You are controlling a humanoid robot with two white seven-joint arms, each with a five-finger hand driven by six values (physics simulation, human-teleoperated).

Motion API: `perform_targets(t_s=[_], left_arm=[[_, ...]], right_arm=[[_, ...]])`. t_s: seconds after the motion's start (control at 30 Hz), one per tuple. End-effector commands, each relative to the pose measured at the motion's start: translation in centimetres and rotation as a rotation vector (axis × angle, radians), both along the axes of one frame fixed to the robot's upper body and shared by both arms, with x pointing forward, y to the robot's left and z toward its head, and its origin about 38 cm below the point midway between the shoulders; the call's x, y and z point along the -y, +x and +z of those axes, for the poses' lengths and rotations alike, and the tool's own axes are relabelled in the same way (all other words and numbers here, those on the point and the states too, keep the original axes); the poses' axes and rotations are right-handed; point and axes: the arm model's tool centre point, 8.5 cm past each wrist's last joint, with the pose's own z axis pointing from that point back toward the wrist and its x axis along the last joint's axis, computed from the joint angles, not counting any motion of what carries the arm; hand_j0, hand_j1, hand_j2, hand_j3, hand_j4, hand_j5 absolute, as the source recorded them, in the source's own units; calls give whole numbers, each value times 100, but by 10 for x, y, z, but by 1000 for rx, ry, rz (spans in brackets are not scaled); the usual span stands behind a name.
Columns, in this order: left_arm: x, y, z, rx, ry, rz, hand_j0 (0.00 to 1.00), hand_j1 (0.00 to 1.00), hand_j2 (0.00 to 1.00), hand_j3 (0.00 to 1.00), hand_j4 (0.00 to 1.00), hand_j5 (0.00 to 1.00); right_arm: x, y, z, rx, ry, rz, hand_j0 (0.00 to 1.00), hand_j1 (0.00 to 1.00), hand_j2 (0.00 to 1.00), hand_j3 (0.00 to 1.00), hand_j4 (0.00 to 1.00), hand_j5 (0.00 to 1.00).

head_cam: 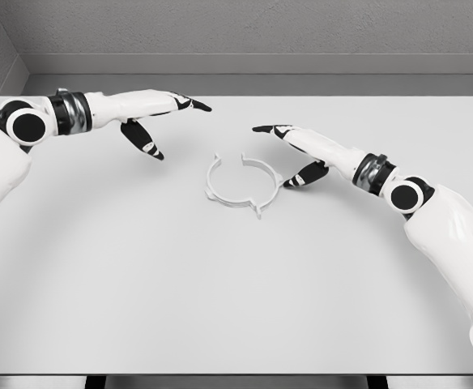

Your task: Assemble PVC drainage pipe clamps

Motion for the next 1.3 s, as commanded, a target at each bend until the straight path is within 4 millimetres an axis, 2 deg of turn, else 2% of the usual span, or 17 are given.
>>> perform_targets(t_s=[0.0,0.27,0.33,0.37,0.47,0.6,0.8,0.9,0.97,1.2,1.27], left_arm=[[-1,0,1,-2,-7,5,100,100,100,100,100,100],[-8,1,2,-1,0,17,100,100,100,100,100,100],[0,2,0,-6,-8,9,100,100,100,100,100,100],[-2,2,0,-5,-6,11,100,100,100,100,100,100],[-1,2,0,-5,-7,10,100,100,100,100,100,100],[0,2,0,-5,-8,9,100,100,100,100,100,100],[-1,2,1,-3,-6,9,100,100,100,100,100,100],[-3,1,2,-1,-5,10,100,100,100,100,100,100],[-3,1,2,-1,-5,10,100,100,100,100,100,100],[-6,1,3,0,-4,14,100,100,100,100,100,100],[-5,1,3,1,-4,13,100,100,100,100,100,100]], right_arm=[[3,1,-1,-7,5,-12,100,100,100,100,100,100],[24,3,2,-12,11,-54,100,100,100,100,100,100],[40,4,5,-7,-3,-78,100,100,100,100,100,100],[51,6,12,5,7,-104,100,100,100,100,100,100],[67,11,24,8,8,-125,100,100,100,100,100,100],[68,34,53,53,-35,-141,100,100,100,100,100,100],[25,50,66,83,-70,-90,100,100,100,100,100,100],[6,56,60,62,-71,-78,100,100,100,100,100,100],[-14,55,49,36,-79,-58,100,100,100,100,100,100],[-31,56,44,25,-75,-44,100,100,100,100,100,100],[-30,56,42,22,-76,-47,100,100,100,100,100,100]])
